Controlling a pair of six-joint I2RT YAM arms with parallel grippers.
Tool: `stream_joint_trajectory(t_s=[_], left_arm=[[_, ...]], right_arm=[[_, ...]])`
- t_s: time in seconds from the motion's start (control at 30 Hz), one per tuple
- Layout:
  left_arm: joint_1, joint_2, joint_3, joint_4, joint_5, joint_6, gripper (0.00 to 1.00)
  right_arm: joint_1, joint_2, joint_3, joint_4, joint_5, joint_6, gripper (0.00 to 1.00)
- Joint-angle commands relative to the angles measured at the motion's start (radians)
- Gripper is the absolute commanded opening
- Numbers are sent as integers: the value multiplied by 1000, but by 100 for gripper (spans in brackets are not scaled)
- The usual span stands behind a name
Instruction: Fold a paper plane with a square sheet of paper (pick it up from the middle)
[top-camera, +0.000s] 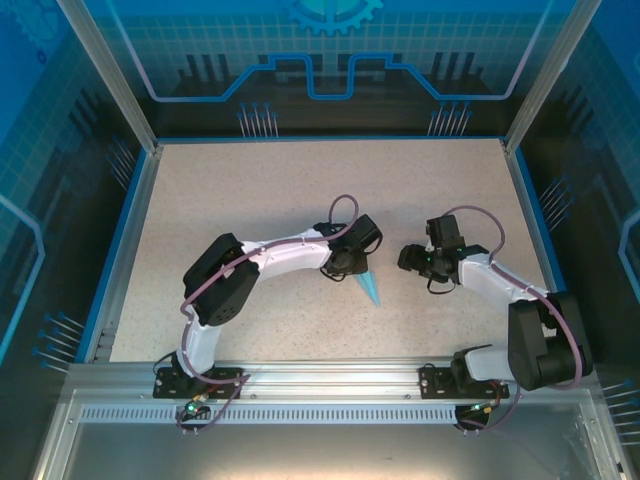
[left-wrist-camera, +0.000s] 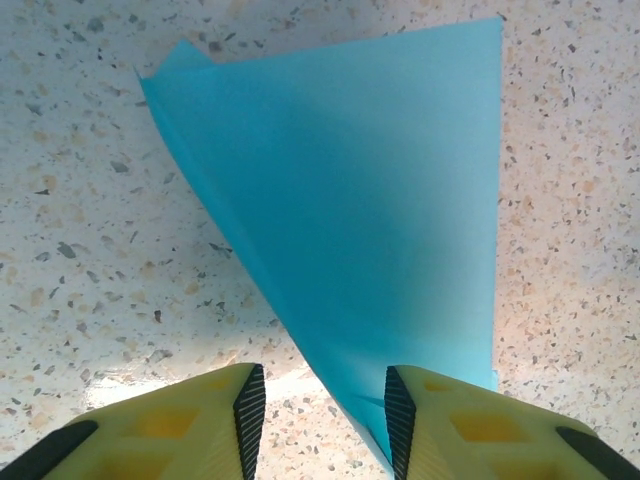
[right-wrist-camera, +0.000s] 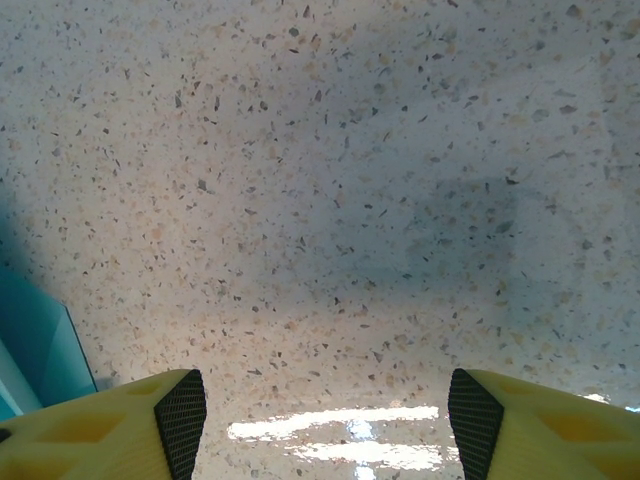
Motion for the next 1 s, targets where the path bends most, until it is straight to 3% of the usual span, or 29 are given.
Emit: stream_joint_trajectory(t_s=[0.0,0.23,0.67,0.97], left_arm=[[-4,-38,-27,7,14,-30,41],[-4,-76,-90,36,10,-65,33],[7,-109,-147,186,4,-80,0],[22,-212,-129,208,8,48,0]], right_arm=[[-22,13,-8,10,-16,12,68],[-22,21,-6,13,-21,12,68],[-23,-13,-8,21,-46,6,67],[-23,-80,18,-23,-64,29,71]])
